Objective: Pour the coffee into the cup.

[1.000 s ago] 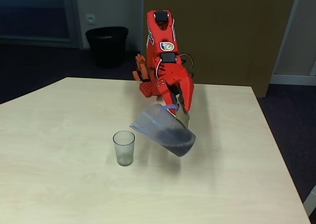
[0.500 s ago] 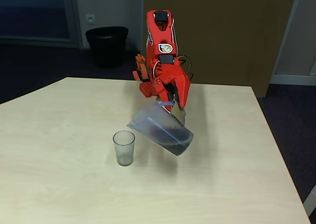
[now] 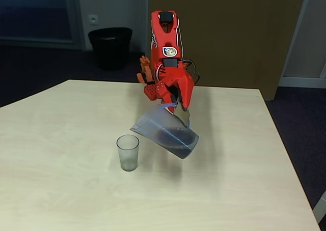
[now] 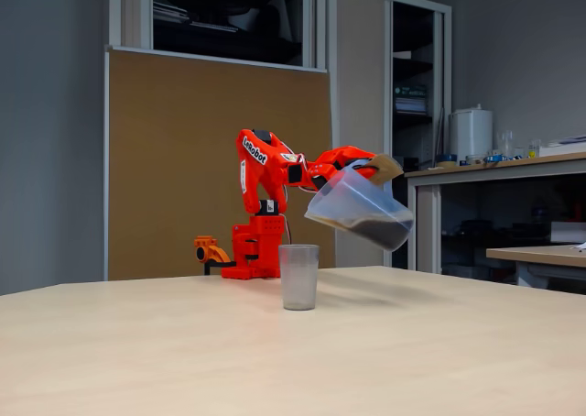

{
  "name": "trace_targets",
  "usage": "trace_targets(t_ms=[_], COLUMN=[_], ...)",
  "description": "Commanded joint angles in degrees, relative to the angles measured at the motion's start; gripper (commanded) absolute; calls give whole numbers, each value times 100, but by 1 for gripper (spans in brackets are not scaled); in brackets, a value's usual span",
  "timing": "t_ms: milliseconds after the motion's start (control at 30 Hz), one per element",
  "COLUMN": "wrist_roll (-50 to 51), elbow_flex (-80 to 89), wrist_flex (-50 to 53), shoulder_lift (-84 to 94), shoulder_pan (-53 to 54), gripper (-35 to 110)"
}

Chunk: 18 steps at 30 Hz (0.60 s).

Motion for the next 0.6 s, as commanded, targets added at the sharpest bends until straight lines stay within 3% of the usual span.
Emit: trace_targets(t_ms=[0,567], wrist_roll=[105,773], elbow_flex=[53,193], wrist_flex=[-290,-624], shoulder_lift=[167,158], shoulder_pan=[-26,-26], gripper=[0,0])
